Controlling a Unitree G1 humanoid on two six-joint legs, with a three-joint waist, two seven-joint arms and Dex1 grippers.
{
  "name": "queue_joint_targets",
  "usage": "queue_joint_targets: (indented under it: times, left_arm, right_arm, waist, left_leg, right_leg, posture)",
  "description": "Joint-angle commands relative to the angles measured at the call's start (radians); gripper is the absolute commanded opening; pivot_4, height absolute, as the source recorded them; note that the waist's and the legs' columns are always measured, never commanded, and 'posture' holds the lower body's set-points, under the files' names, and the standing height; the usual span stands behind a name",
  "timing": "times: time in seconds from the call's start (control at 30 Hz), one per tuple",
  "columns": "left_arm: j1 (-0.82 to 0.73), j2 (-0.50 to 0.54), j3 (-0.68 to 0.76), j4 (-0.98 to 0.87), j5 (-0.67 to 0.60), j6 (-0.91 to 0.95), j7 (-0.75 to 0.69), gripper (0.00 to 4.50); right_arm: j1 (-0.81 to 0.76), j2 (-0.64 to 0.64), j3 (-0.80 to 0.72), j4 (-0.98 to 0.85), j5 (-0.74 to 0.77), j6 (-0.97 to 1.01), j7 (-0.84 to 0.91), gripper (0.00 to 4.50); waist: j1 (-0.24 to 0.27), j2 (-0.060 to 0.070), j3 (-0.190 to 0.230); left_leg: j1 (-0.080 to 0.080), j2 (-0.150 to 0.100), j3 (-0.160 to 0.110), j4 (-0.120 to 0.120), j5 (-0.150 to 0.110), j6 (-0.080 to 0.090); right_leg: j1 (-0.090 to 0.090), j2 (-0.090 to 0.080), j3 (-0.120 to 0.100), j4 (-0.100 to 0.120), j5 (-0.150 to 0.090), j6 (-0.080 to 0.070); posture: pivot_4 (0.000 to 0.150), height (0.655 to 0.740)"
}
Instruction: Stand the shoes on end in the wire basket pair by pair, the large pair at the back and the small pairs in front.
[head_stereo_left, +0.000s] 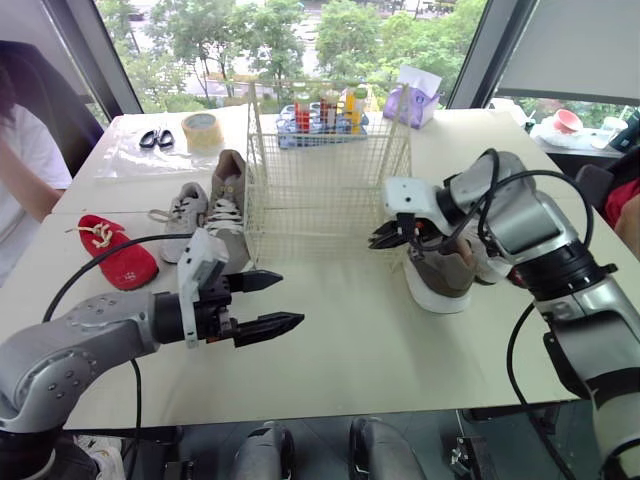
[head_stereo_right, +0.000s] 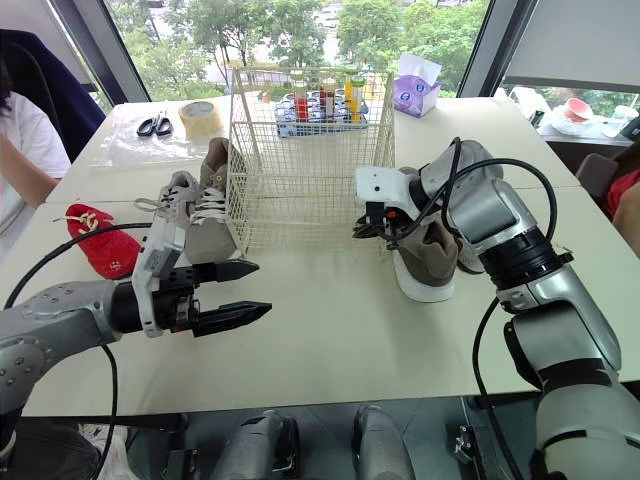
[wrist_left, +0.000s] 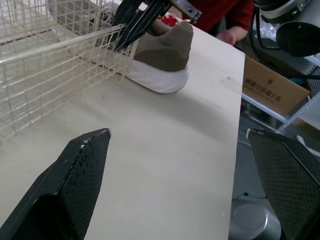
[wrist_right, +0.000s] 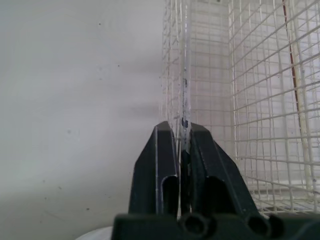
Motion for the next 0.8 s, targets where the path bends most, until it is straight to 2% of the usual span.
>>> queue_joint_targets:
  times: [0.03, 0.2, 0.4, 0.5, 0.63, 0.7, 0.8]
  left_arm:
    - [0.011, -0.001, 0.021, -0.033, -0.012, -0.011, -0.010, 4.50]
    - [0.029, -0.004, 0.020, -0.037, -0.007, -0.017, -0.016, 4.50]
    - [0.015, -0.013, 0.007, -0.025, -0.001, -0.016, -0.025, 4.50]
    - [0.008, -0.017, 0.012, -0.021, -0.016, -0.012, -0.029, 4.50]
    - [0.013, -0.029, 0.039, -0.028, -0.065, -0.005, -0.014, 4.50]
    - [0.023, -0.040, 0.049, -0.041, -0.092, -0.007, 0.009, 4.50]
    - [0.036, -0.100, 0.040, -0.065, -0.076, -0.038, 0.110, 4.50]
  right_arm:
    - [0.014, -0.042, -0.044, -0.141, 0.041, 0.043, 0.034, 0.24]
    - [0.086, -0.096, -0.049, -0.243, 0.068, 0.069, 0.054, 0.24]
    - [0.106, -0.100, -0.046, -0.237, 0.068, 0.032, 0.041, 0.24]
    - [0.097, -0.087, -0.055, -0.207, 0.066, -0.001, 0.020, 1.10]
    - [0.083, -0.075, -0.115, -0.198, 0.102, -0.013, -0.013, 3.17]
    - [0.081, -0.050, -0.244, -0.246, 0.229, 0.044, -0.035, 4.22]
    - [0.109, -0.073, -0.401, -0.327, 0.348, 0.158, -0.088, 4.22]
  waist:
    - [0.002, 0.000, 0.000]
    - [0.002, 0.000, 0.000]
    - [0.001, 0.000, 0.000]
    - [0.001, 0.000, 0.000]
    - [0.002, 0.000, 0.000]
    - [0.002, 0.000, 0.000]
    - [0.006, 0.000, 0.000]
  left_leg:
    - [0.000, 0.000, 0.000, 0.000, 0.000, 0.000]
    - [0.000, -0.001, 0.000, 0.000, 0.000, 0.000]
    - [0.001, 0.000, 0.000, 0.000, 0.000, 0.000]
    - [0.001, -0.001, 0.000, 0.000, 0.000, 0.000]
    - [0.001, -0.001, 0.000, 0.001, 0.000, 0.000]
    - [0.001, -0.001, -0.001, 0.001, 0.000, 0.000]
    - [0.000, 0.000, -0.001, 0.001, 0.000, 0.000]
  right_leg:
    - [-0.001, 0.000, 0.000, 0.001, 0.000, 0.000]
    - [-0.001, -0.002, 0.000, 0.004, -0.001, 0.000]
    - [-0.002, -0.002, 0.000, 0.005, -0.001, 0.000]
    - [-0.002, -0.002, 0.000, 0.005, -0.001, 0.000]
    - [-0.002, -0.002, 0.000, 0.005, -0.001, 0.000]
    - [-0.001, -0.002, 0.000, 0.005, -0.001, 0.000]
    - [-0.001, -0.002, 0.000, 0.006, -0.001, 0.000]
  posture:
    - [0.150, 0.7400]
    - [0.150, 0.7400]
    - [0.150, 0.7400]
    - [0.150, 0.7400]
    - [0.150, 0.7400]
    - [0.150, 0.7400]
    - [0.150, 0.7400]
